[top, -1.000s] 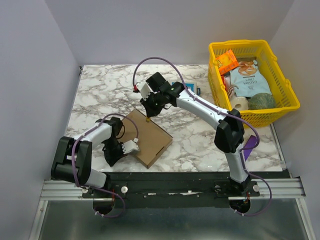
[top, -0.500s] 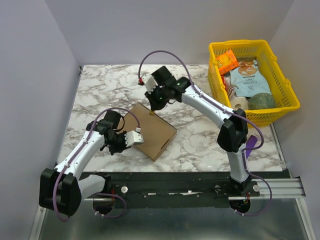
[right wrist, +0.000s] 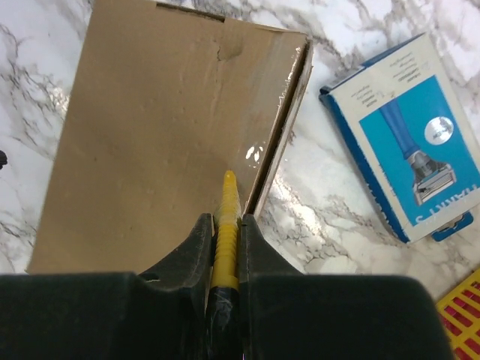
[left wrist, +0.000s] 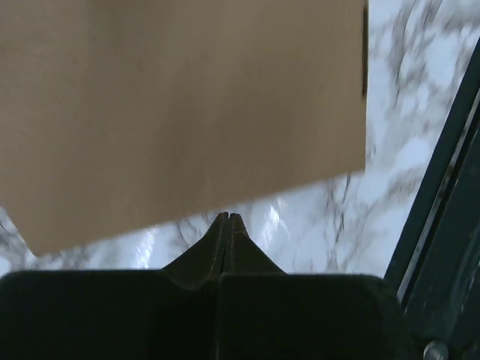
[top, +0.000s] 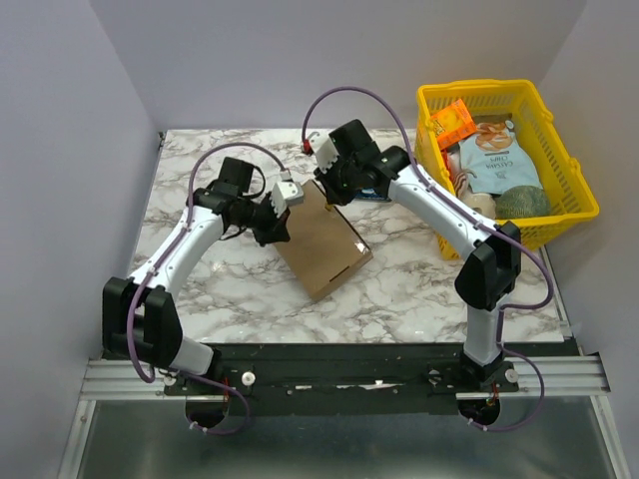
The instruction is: Unpack the express box
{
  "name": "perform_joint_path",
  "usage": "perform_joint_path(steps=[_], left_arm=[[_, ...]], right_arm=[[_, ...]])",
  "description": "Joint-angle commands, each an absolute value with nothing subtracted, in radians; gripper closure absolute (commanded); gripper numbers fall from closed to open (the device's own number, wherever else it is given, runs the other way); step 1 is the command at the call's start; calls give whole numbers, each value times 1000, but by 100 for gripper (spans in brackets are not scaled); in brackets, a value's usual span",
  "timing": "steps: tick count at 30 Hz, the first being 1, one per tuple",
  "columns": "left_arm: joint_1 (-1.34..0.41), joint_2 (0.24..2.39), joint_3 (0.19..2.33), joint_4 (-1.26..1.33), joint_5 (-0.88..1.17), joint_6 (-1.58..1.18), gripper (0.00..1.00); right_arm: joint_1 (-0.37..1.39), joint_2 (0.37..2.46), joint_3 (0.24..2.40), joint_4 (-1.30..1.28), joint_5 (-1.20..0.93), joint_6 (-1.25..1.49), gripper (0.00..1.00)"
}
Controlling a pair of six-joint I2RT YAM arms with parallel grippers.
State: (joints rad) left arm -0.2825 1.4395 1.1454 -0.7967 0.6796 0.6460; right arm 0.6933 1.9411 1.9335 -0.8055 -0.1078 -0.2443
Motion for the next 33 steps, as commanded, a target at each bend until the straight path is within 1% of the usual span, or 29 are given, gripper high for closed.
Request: perform_joint_path(steps=[1, 3, 7, 10, 11, 12, 15, 18, 22, 24, 26, 28, 33], left_arm=[[-311, 1530, 1226, -569, 936, 318, 100], [-342, 1590, 1253, -510, 948, 269, 100], [-376, 1771, 1318, -494, 882, 184, 100], [-379, 1848, 1339, -465, 865, 108, 100], [-379, 1858, 1341, -454, 851, 92, 100], [-377, 1865, 1338, -436, 839, 77, 100], [-379, 1907, 1357, -460, 796, 89, 100], [-376, 1882, 1358, -477, 799, 112, 100], [-362, 1712, 1276, -448, 738, 140, 100], [-338, 1675, 1232, -452, 721, 117, 100], [-327, 1663, 1232, -503, 703, 120, 100], [-316, 1678, 1250, -616, 684, 152, 100], [-299, 1672, 1227, -702, 661, 215, 100]], right_arm=[[704, 1934, 1888, -799, -84, -244, 100], [704, 1933, 1861, -798, -75, -245, 100], [704, 1925, 1829, -796, -55, -236, 99], [704, 1919, 1824, -784, -6, -209, 100], [704, 1916, 1827, -779, 71, -200, 100], [704, 1913, 1832, -775, 98, -190, 100], [695, 1893, 1842, -759, 147, -178, 100], [669, 1890, 1829, -756, 158, -169, 100], [589, 1898, 1804, -755, 106, -141, 100], [568, 1908, 1801, -755, 75, -143, 100], [545, 1917, 1805, -756, 48, -143, 100], [523, 1942, 1828, -768, -41, -146, 100], [520, 1993, 1885, -784, -81, -149, 100]])
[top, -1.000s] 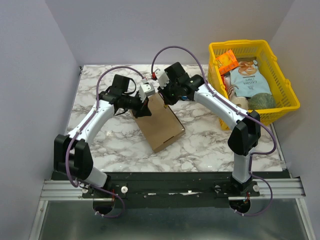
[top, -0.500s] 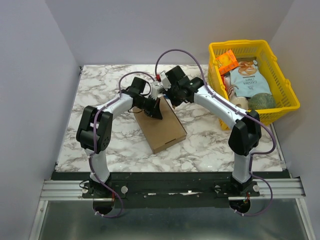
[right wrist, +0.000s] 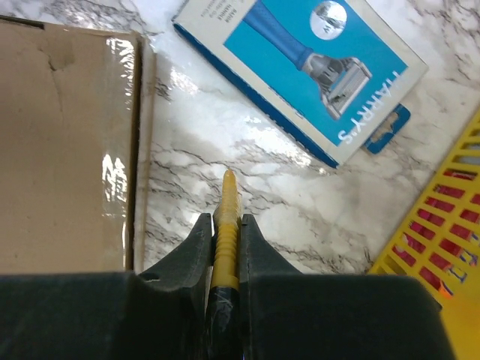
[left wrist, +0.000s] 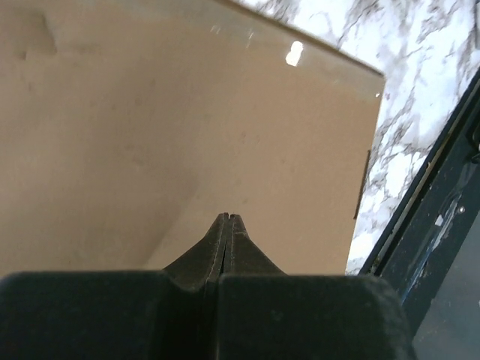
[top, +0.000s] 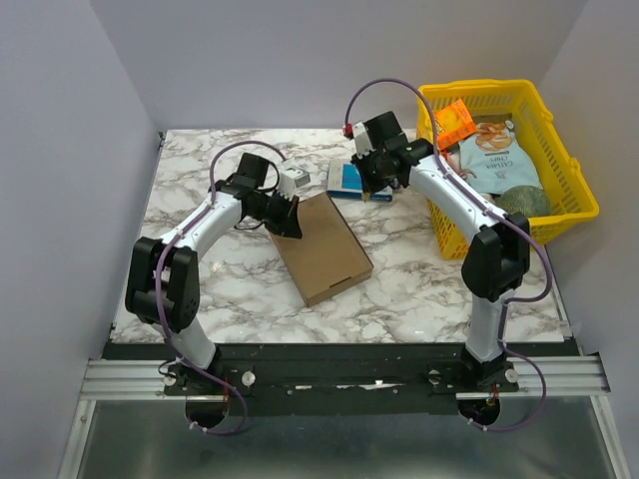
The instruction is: Unpack the express box
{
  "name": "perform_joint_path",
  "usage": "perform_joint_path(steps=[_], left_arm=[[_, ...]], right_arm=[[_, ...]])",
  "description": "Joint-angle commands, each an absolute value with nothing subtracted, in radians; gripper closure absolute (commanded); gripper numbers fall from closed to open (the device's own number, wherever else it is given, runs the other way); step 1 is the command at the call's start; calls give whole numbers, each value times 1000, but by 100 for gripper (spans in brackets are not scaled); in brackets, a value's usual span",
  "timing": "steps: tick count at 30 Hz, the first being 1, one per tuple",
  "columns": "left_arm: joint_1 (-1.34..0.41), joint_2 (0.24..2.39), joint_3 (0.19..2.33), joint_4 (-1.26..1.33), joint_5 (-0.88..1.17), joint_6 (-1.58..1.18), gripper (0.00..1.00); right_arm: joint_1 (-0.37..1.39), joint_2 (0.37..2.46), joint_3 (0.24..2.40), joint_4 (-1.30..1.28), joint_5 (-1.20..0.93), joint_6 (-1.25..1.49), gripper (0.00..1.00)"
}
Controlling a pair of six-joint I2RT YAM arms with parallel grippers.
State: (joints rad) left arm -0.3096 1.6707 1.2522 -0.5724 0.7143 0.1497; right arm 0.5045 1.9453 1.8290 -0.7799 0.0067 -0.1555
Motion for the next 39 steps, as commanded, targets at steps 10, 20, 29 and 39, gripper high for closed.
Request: perform_joint_path(steps=[10, 20, 29, 39], left_arm=[[-296, 1678, 1213, -782, 647, 288, 100], [-295, 1684, 1190, -790, 647, 314, 100], [-295, 1710, 1163, -781, 604, 333, 100], [-222, 1689, 1059, -802, 538, 411, 100]], right_arm=[[518, 2037, 1899, -787, -120, -146, 100], [518, 2034, 1879, -785, -118, -152, 100], [518, 2051, 1870, -790, -123, -161, 100], [518, 2043, 1859, -768, -46, -146, 100]])
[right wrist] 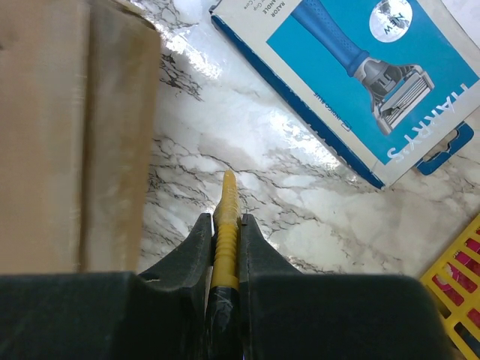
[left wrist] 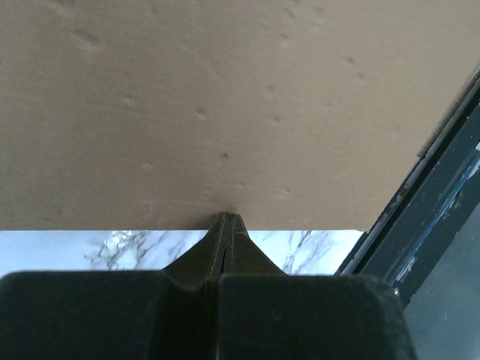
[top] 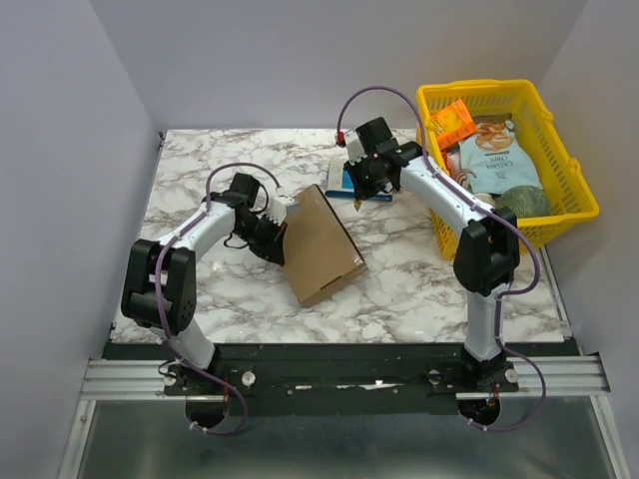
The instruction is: Unpack the express box
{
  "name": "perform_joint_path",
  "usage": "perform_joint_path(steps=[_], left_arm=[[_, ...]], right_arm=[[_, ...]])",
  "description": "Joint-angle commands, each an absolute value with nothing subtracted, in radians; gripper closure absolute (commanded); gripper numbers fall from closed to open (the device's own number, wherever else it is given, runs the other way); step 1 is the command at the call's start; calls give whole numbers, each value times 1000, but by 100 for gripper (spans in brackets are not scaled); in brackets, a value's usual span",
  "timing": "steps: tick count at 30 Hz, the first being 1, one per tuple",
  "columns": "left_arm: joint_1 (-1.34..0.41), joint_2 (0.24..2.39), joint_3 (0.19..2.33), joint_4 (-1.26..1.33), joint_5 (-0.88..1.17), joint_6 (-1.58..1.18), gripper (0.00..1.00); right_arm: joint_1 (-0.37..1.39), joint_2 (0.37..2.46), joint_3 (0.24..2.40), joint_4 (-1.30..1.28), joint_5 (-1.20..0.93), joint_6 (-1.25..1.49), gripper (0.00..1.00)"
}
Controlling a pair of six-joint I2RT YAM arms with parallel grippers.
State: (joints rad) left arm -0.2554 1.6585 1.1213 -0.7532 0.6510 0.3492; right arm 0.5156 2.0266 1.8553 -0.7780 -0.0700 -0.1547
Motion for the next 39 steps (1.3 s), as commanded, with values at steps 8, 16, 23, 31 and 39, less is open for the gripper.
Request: perform_joint_path(steps=[8, 16, 23, 31, 39], left_arm=[[-199, 1680, 1019, -779, 529, 420, 100], [-196, 1674, 994, -764, 523, 436, 100], [-192, 1614, 1054, -844, 567, 463, 100], [-198, 1551, 1204, -971, 706, 488, 100], [-221, 1631, 1184, -939, 707, 458, 100]], right_arm=[[534, 2045, 1873, -802, -208, -144, 99], [636, 2080, 1957, -860, -469, -156, 100], [666, 2060, 1968, -831, -299, -167, 100], [617, 1999, 1916, -793, -109, -179, 100], [597, 1996, 1896, -792, -78, -193, 100]])
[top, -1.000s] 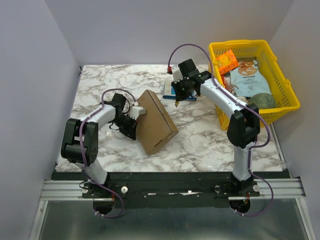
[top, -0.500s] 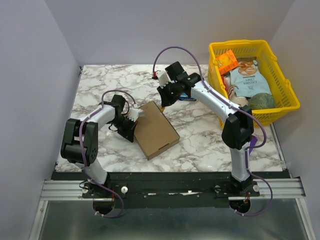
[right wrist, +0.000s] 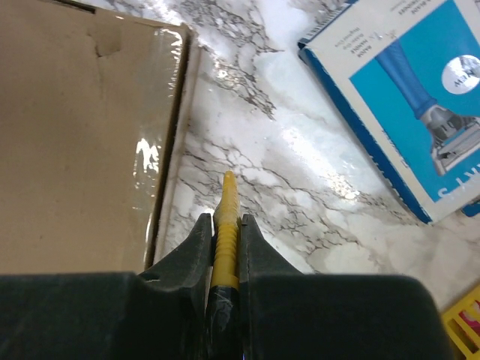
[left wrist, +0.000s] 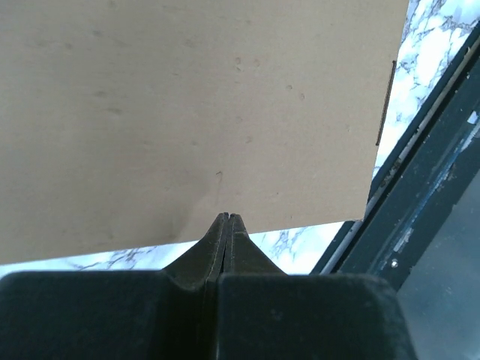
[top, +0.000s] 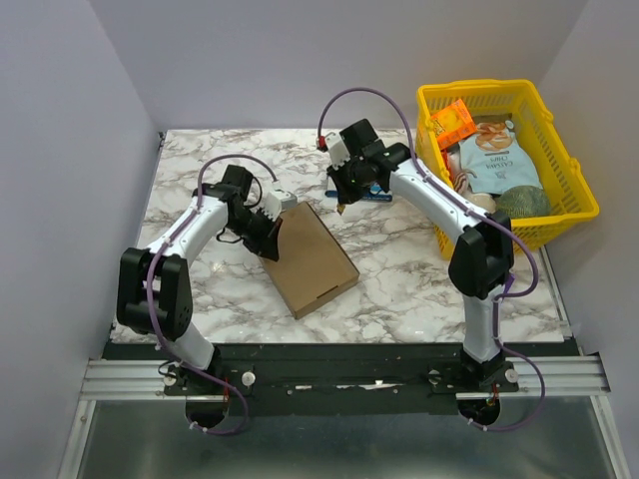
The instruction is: Unpack the express box
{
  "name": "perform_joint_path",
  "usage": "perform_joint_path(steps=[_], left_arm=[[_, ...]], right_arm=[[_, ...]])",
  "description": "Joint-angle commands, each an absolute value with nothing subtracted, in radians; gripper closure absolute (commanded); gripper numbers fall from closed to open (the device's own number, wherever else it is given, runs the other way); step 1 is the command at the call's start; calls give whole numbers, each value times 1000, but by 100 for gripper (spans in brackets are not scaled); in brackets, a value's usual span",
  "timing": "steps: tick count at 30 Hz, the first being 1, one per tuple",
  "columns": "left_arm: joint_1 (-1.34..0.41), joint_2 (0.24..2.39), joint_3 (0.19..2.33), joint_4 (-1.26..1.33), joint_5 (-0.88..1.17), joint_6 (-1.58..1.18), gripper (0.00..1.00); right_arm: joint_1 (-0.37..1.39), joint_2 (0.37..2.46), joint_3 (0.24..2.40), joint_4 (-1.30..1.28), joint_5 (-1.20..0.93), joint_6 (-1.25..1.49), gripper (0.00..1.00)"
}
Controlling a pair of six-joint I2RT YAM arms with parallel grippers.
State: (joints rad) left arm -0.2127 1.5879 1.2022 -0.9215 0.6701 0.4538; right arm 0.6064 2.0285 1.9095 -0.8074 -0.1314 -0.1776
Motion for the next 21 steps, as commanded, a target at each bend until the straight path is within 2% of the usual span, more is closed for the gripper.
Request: perform_joint_path(steps=[1, 21], left_arm=[[-221, 1632, 1174, -943, 693, 468, 100], [-218, 1601, 1025, -914, 574, 541, 100]], right_arm=[[595, 1997, 1893, -790, -75, -193, 100], [588, 2054, 1887, -795, -107, -199, 100]])
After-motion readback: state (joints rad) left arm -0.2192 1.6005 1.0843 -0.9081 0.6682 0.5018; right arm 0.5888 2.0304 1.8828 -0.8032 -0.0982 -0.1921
